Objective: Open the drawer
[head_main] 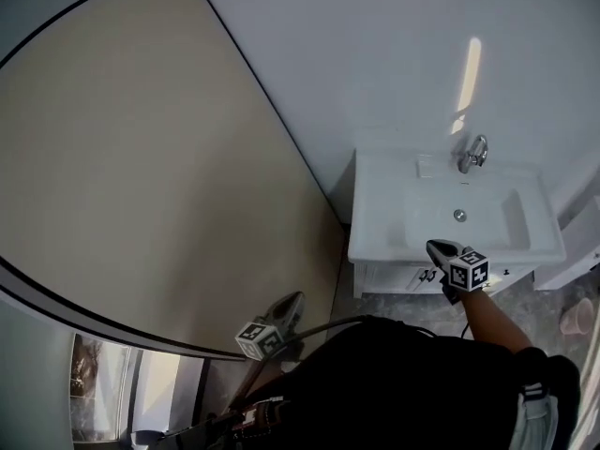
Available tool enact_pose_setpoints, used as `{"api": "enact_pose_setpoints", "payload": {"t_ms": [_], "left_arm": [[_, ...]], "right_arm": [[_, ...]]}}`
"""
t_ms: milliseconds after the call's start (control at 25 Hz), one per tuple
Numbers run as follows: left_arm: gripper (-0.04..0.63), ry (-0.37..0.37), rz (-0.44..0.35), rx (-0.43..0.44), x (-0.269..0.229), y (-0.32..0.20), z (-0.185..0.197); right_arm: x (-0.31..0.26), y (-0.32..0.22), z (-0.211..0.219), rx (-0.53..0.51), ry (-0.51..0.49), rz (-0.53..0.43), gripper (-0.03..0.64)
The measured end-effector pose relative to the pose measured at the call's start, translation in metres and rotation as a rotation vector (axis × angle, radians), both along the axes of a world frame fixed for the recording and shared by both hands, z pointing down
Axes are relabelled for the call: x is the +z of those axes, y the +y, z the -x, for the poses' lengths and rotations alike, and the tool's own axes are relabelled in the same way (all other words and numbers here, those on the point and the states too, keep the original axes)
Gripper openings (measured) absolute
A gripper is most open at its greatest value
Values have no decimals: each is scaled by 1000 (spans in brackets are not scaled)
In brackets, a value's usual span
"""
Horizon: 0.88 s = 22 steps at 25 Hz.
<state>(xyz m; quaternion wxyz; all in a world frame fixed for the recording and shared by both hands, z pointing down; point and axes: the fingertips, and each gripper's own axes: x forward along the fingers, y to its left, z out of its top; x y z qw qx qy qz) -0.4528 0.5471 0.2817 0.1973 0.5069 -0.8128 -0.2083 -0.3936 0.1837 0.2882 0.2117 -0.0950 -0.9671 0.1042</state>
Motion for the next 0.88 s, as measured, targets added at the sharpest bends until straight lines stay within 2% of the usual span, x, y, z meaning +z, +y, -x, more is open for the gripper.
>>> {"api": "enact_pose_setpoints", "payload": {"t_ms": [120,360,600,720,880], "left_arm": [[0,18,-3,65,9,-5,24],[0,82,2,164,19,-42,35],[0,68,16,230,24,-101,45],[0,45,27,217,16,-133,52],[0,15,31,144,13,-165,64]], "right_arm": [[-3,12,10,21,-4,-2,2],[-5,-9,-1,107,1,6,2],[8,-52,-7,141,1,18,2],[12,-82,2,118,-7,23,2],[10,-120,20,47,-9,26,2]]}}
